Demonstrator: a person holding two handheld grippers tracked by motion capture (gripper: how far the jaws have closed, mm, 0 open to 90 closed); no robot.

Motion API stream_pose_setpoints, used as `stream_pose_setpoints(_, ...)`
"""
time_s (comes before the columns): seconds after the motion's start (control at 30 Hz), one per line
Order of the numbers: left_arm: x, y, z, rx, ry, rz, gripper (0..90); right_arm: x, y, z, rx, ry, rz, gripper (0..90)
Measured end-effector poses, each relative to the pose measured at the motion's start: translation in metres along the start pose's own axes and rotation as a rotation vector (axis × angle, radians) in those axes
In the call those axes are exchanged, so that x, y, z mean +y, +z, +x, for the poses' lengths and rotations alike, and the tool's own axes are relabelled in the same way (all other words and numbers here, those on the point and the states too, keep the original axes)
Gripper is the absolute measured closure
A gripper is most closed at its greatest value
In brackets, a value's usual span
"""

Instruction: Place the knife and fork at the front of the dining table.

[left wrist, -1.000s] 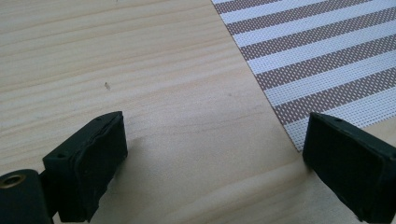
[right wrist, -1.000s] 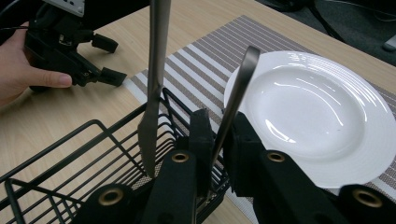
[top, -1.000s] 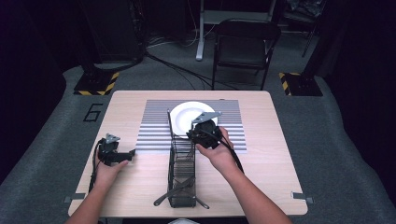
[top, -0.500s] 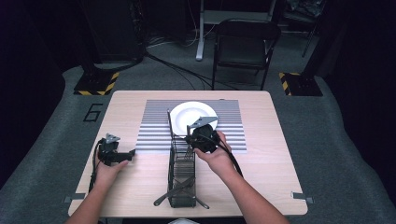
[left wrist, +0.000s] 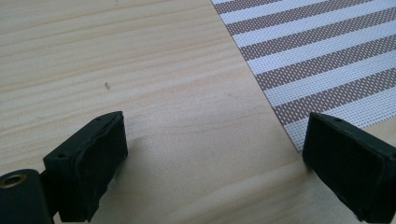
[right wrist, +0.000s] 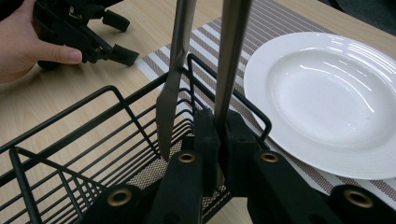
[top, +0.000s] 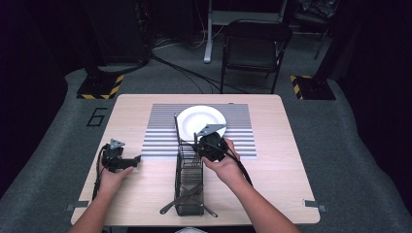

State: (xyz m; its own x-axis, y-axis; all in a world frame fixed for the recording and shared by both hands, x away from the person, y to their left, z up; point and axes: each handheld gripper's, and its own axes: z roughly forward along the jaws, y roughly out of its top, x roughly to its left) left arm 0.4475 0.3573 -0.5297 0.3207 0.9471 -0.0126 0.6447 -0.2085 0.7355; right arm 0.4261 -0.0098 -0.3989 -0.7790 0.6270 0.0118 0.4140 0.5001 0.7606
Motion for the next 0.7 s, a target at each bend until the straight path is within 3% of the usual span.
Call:
stream_pose_setpoints(0.5, 0.000, 0.000, 0.000, -0.001, 0.000, 0.000, 6.8, -0.003, 0.012, 0.003, -0.029, -0.039, 0.042, 86.8)
stream_pose_setpoints(0.7, 0.000, 0.000, 0.000, -0.001, 0.000, -0.001, 6.8, 0.001, 0.008, 0.002, 0.001, -0.017, 0.051, 87.1)
